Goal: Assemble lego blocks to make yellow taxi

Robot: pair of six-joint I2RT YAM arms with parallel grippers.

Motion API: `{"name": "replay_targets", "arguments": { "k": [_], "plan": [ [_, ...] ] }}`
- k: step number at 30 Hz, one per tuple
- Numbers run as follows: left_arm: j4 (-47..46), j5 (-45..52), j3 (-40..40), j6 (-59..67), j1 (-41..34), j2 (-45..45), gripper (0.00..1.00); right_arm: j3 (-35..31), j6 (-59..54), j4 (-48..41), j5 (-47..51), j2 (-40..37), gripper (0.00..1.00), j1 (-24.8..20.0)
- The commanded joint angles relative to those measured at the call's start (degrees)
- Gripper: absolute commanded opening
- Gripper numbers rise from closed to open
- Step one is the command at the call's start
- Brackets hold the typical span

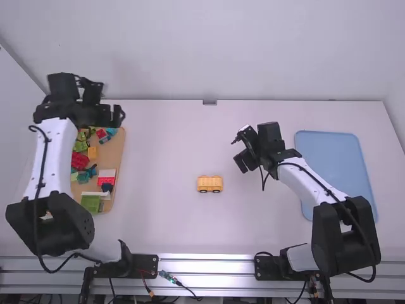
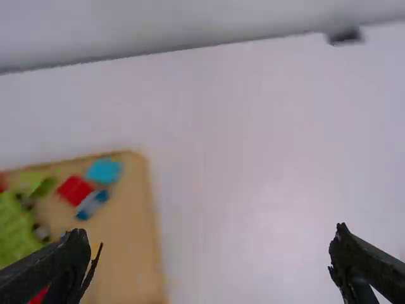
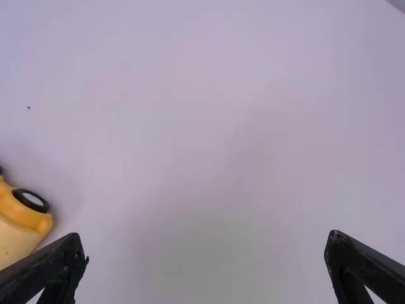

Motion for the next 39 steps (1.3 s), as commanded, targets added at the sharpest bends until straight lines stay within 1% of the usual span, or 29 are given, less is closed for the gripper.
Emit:
{"name": "replay_targets", "arguments": {
  "k": [1,2,4,8,13,17,22,24,25,26,28,29,30,32,33,35,37,39],
  "plan": [
    [-0.3,-0.4,1.5,-3.8,3.9,3.6,0.98,-0.4,0.5,0.6,0.3,0.4,0.99,0.1],
    [-0.5,-0.5,2.1,-4.2,5.1,5.1,0.99,-0.3,0.5,1.0,0.3,0.4,0.99,0.1],
    [-0.6,-0.5,2.8,-5.0,6.6,7.7,0.99,-0.3,0.5,1.4,0.2,0.4,0.99,0.1],
    [0.0,-1.3,3.6,-6.8,8.3,13.6,0.99,-0.3,0.5,1.8,0.3,0.4,0.99,0.1],
    [1.6,-12.5,4.1,-13.9,8.2,20.3,0.99,-0.3,0.5,1.6,0.3,0.4,0.99,0.1],
    [1.9,-15.7,4.1,-14.6,8.3,22.4,0.99,-0.3,0.4,1.6,0.3,0.4,0.99,0.1],
    [3.7,-15.5,3.0,-13.4,9.0,22.7,1.00,-0.3,0.2,1.4,0.3,0.4,0.99,0.1],
    [4.6,-15.4,2.1,-11.4,9.2,22.7,0.97,-0.3,0.3,1.4,0.3,0.4,0.99,0.1],
    [5.2,-15.4,1.1,-9.4,9.6,22.7,0.93,-0.3,0.3,1.4,0.3,0.4,0.99,0.1],
    [5.5,-15.4,0.8,-9.3,9.7,22.7,0.93,-0.3,0.3,1.4,0.3,0.4,0.99,0.1],
    [7.3,-15.3,-1.0,-8.3,10.6,22.7,1.00,-0.3,0.2,1.4,0.3,0.4,0.99,0.1],
    [7.5,-15.3,-1.1,-8.3,10.6,22.7,0.99,-0.3,0.2,1.5,0.3,0.4,0.99,0.1],
    [8.5,-14.9,-2.0,-7.9,11.1,22.7,1.00,-0.3,0.3,1.5,0.3,0.4,0.99,0.1],
    [10.8,-9.2,-4.3,-5.9,12.7,22.7,1.00,-0.3,0.2,1.6,0.3,0.4,0.99,0.1],
    [10.8,-8.6,-4.4,-5.5,12.8,22.7,0.99,-0.3,0.2,1.6,0.3,0.4,0.99,0.1],
    [12.7,-3.6,-6.1,-3.8,14.1,22.7,0.96,-0.3,0.3,1.6,0.3,0.4,0.99,0.1],
    [15.3,-2.9,-7.8,-4.1,14.9,22.7,0.94,-0.3,0.3,1.7,0.3,0.4,0.99,0.1],
    [16.5,-3.4,-8.7,-4.0,15.0,22.7,0.94,-0.3,0.3,1.9,0.3,0.4,0.99,0.1]
  ]
}}
